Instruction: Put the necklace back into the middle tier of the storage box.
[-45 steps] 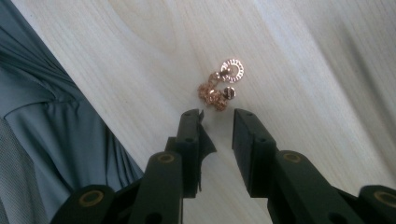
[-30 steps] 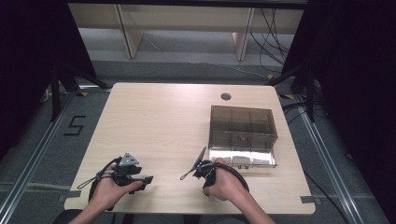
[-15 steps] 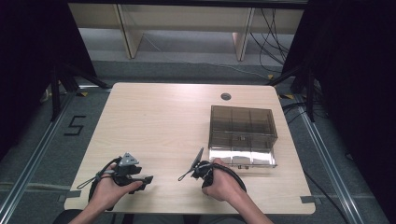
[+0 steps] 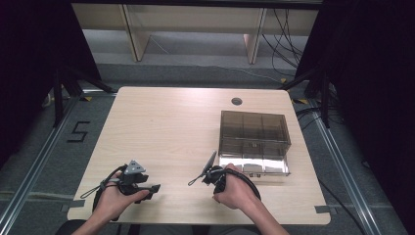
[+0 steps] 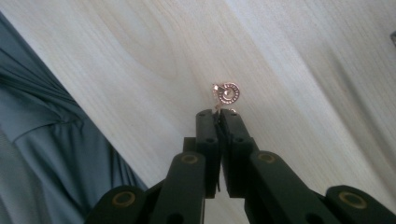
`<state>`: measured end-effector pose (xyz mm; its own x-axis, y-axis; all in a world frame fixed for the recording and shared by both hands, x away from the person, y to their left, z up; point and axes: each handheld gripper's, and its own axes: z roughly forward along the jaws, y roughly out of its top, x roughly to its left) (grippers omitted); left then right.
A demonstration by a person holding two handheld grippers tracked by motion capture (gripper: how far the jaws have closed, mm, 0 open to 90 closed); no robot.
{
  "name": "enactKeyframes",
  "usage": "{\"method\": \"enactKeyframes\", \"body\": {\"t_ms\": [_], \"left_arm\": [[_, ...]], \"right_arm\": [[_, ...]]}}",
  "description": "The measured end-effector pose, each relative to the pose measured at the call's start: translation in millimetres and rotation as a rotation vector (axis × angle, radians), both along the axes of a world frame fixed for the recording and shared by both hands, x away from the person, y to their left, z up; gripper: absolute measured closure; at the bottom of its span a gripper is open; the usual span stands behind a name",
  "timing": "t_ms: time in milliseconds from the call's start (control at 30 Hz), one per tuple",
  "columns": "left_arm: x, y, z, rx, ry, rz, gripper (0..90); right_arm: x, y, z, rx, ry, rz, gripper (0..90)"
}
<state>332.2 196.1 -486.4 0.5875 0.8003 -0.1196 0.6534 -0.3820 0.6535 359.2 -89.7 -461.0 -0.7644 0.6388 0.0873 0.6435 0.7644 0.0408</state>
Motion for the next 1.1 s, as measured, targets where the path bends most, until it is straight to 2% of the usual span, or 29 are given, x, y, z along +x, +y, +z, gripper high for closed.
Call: {"method": "enactKeyframes", "body": {"t_ms": [33, 67, 167, 200, 233, 300, 333, 400, 433, 467, 500, 667, 700, 767, 800, 933, 967, 1000, 1100], "left_arm": [[0.0, 0.0, 0.0, 0.0, 0.0, 0.0, 38.4], [-0.3, 0.2, 0.3, -0.004, -0.004, -0.004, 38.4], [-0.1, 0.7, 0.4, -0.002, -0.005, -0.009, 38.4], [-0.1, 0.6, 0.3, -0.002, -0.005, -0.009, 38.4], [-0.1, 0.5, 0.3, -0.002, -0.005, -0.008, 38.4], [-0.1, 0.4, 0.3, -0.002, -0.004, -0.009, 38.4], [-0.1, 0.4, 0.3, -0.002, -0.005, -0.009, 38.4], [-0.1, 0.5, 0.3, -0.001, -0.005, -0.009, 38.4], [-0.1, 0.7, 0.3, -0.001, -0.005, -0.009, 38.4], [-0.1, 0.7, 0.3, -0.001, -0.005, -0.009, 38.4], [-0.1, 0.7, 0.4, -0.001, -0.005, -0.009, 38.4], [-0.1, 0.6, 0.3, -0.002, -0.005, -0.009, 38.4], [-0.1, 0.7, 0.4, 0.0, -0.004, -0.011, 38.4], [-0.1, 0.7, 0.3, -0.001, -0.005, -0.009, 38.4], [-0.1, 0.8, 0.4, -0.001, -0.005, -0.01, 38.4], [-0.1, 0.8, 0.3, 0.0, -0.005, -0.01, 38.4], [-0.1, 0.8, 0.3, 0.0, -0.005, -0.01, 38.4], [-0.1, 0.7, 0.3, 0.0, -0.005, -0.01, 38.4], [0.0, 0.7, 0.1, 0.0, -0.004, -0.011, 38.4]], "right_arm": [[0.0, 0.0, 0.0, 0.0, 0.0, 0.0, 87.4], [1.9, -2.7, 0.1, 0.01, -0.011, 0.028, 87.4], [3.2, -6.0, 6.1, 0.021, -0.008, 0.018, 87.4], [2.5, -6.3, 9.9, 0.008, 0.012, -0.012, 87.5], [2.8, -7.5, 13.4, 0.009, 0.014, -0.017, 87.4], [4.7, -11.2, 18.9, 0.035, 0.003, -0.002, 87.4], [3.1, -10.2, 22.3, 0.019, 0.015, -0.044, 87.4], [4.4, -13.2, 24.2, 0.033, 0.004, -0.029, 87.5], [2.4, -11.5, 26.2, 0.039, 0.024, -0.074, 87.5], [3.3, -13.1, 27.0, 0.042, 0.019, -0.065, 87.5], [2.7, -13.6, 28.6, 0.033, 0.022, -0.078, 87.4], [3.1, -17.4, 32.3, 0.035, 0.029, -0.087, 87.5], [6.2, -21.0, 31.5, 0.051, 0.003, -0.045, 87.4], [6.3, -22.0, 32.3, 0.049, 0.009, -0.051, 87.5], [5.4, -21.4, 33.1, 0.049, 0.015, -0.073, 87.4], [6.6, -24.8, 33.3, 0.046, 0.013, -0.066, 87.4], [6.1, -25.4, 36.4, 0.054, 0.039, -0.09, 87.4], [6.9, -27.0, 35.6, 0.054, 0.029, -0.077, 87.4], [6.4, -28.0, 36.9, 0.05, 0.032, -0.097, 87.4]]}}
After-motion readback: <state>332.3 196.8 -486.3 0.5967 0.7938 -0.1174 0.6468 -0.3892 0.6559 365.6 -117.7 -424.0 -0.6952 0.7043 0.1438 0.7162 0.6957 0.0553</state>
